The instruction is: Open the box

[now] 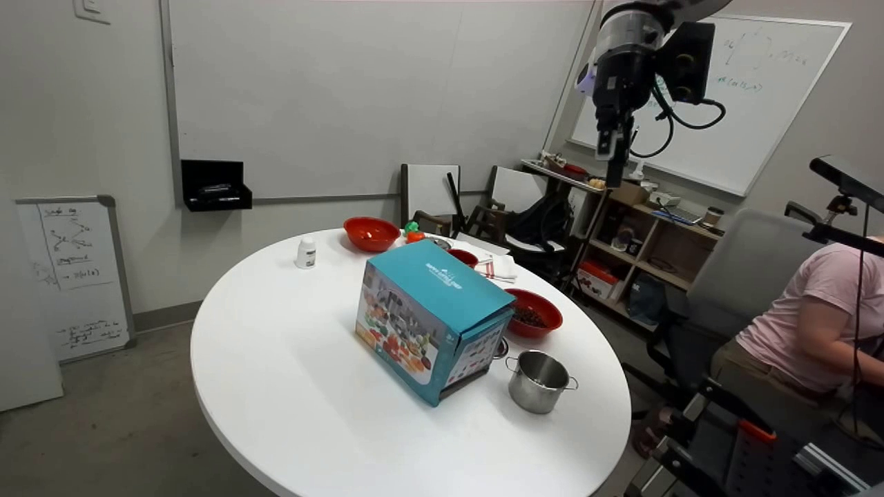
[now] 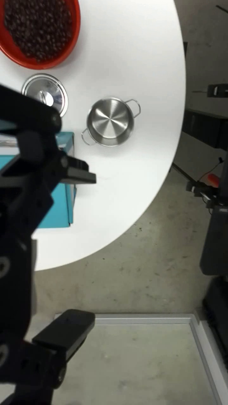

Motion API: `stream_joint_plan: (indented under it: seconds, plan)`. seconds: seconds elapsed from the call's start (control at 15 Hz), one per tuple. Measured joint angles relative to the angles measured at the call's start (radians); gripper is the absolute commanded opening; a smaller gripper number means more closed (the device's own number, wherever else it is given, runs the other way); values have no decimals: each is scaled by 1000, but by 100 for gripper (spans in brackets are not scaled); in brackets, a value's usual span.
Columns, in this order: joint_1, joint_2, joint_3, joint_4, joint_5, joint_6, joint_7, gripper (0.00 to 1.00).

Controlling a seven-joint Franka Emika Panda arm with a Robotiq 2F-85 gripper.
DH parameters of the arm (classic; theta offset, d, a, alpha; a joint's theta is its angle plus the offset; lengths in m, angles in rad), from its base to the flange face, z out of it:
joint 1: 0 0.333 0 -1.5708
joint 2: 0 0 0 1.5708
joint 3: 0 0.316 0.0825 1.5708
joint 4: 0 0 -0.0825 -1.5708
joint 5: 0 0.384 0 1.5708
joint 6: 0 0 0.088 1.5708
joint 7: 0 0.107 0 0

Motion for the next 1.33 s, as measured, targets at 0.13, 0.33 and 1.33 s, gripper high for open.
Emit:
stream_joint_plan:
  seconds: [0.13,0.33,1.33]
  plan:
    - [-10,53,0,18,-1,80,28,100]
    - [-16,104,3,38,0,124,56,100]
    - [-67,99,14,-43,315,413,-78,100]
